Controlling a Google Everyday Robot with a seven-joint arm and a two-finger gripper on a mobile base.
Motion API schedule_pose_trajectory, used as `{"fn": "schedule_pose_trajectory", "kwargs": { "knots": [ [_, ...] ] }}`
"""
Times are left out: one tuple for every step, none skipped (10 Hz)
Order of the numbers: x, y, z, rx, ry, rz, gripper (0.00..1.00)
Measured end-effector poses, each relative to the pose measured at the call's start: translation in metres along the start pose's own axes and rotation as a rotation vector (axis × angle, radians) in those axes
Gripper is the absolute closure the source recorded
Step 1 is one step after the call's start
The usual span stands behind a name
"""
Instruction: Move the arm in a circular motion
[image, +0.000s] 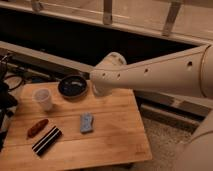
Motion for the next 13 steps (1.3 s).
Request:
{"fn": "schedule_pose_trajectory", "kwargs": {
  "knots": [
    [-0.004, -0.001, 0.001, -0.029, -0.010, 0.031, 0.99],
    [-0.011, -0.006, 0.005, -0.059, -0.021, 0.051, 0.99],
    [-0.023, -0.013, 0.011, -0.099, -0.035, 0.065, 0.99],
    [-0.035, -0.016, 0.017, -0.139, -0.052, 0.071, 0.99],
    [-0.051, -0.018, 0.027, -0.194, -0.074, 0.081, 0.99],
    [-0.061, -0.017, 0.032, -0.228, -0.089, 0.083, 0.99],
    [-0.069, -0.010, 0.039, -0.268, -0.101, 0.076, 0.96],
    [-0.071, -0.009, 0.040, -0.277, -0.111, 0.074, 0.92],
    [-0.069, -0.009, 0.038, -0.254, -0.105, 0.056, 0.93],
    [-0.062, 0.003, 0.034, -0.233, -0.091, 0.030, 0.99],
    [-0.058, 0.014, 0.031, -0.221, -0.084, 0.016, 1.00],
    [-0.053, 0.027, 0.027, -0.220, -0.083, 0.006, 1.00],
    [-0.047, 0.041, 0.021, -0.221, -0.084, -0.005, 1.00]
  ]
}}
